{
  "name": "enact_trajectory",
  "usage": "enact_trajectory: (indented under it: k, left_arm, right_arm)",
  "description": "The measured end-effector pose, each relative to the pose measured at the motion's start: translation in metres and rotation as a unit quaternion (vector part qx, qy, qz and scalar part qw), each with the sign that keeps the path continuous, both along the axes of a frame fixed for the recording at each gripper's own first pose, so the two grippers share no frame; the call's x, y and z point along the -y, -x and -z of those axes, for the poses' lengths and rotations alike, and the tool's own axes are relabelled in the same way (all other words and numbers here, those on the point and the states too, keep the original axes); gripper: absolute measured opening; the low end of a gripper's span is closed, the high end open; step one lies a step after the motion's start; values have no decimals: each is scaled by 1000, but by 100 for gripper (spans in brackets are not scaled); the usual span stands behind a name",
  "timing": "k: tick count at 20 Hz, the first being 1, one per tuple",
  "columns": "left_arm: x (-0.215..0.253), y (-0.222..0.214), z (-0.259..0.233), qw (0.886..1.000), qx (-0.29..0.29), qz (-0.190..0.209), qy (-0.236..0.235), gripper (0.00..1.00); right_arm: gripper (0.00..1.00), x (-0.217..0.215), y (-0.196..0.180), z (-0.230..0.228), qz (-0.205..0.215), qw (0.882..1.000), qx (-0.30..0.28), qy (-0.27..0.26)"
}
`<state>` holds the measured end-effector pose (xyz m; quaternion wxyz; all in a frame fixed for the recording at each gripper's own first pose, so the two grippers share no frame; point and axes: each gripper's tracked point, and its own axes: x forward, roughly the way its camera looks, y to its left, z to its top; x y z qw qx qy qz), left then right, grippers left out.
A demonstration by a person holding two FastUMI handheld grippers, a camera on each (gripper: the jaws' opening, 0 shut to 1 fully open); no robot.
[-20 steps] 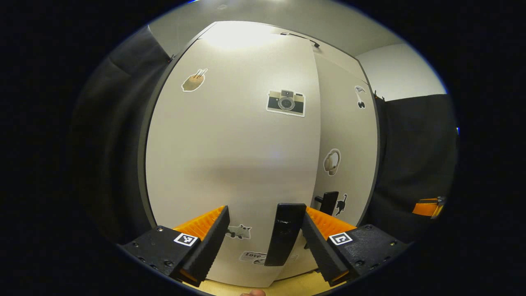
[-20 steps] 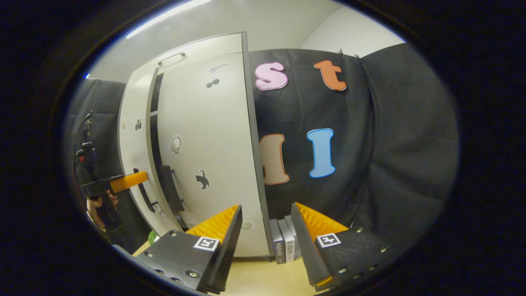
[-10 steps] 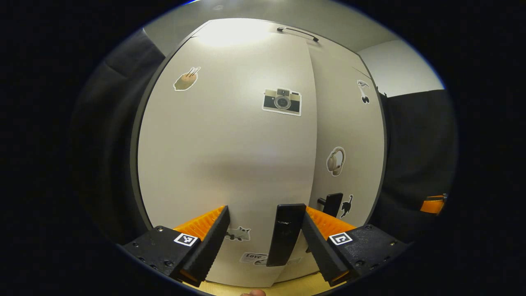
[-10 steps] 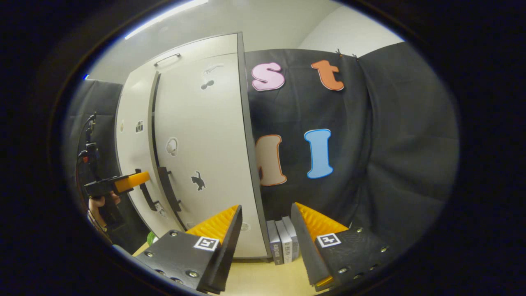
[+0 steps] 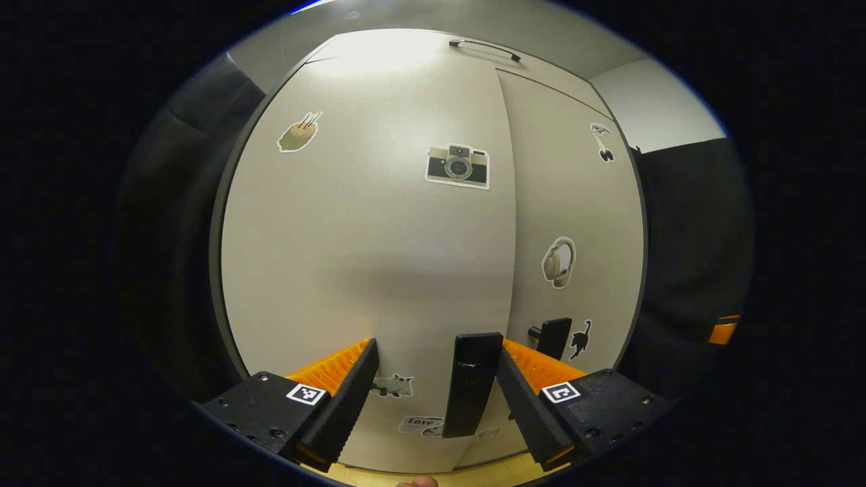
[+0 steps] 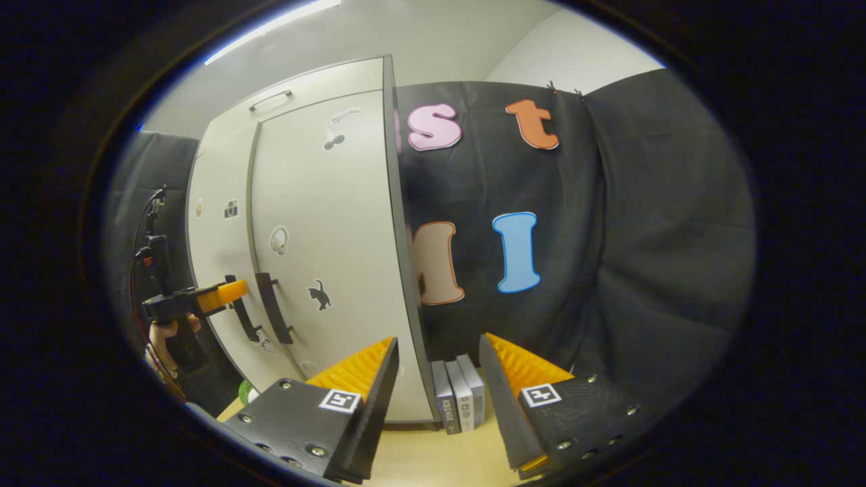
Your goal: Grab one shoe with the right hand and put it into the shoe cabinet, grab the other shoe with the left hand and put it into the shoe cabinet; then close the right door with the right hand and the left door with the left hand.
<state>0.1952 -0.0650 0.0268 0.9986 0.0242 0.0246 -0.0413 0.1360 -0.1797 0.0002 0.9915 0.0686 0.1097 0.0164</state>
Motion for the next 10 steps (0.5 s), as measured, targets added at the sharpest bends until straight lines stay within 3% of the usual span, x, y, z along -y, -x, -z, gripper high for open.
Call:
enact_trajectory:
  k: [10]
  left_arm:
    - [1,-4,1,1000,3,-11,-8,100]
  right_arm:
    - [71,-2,3,1,-3,1000,1,-3]
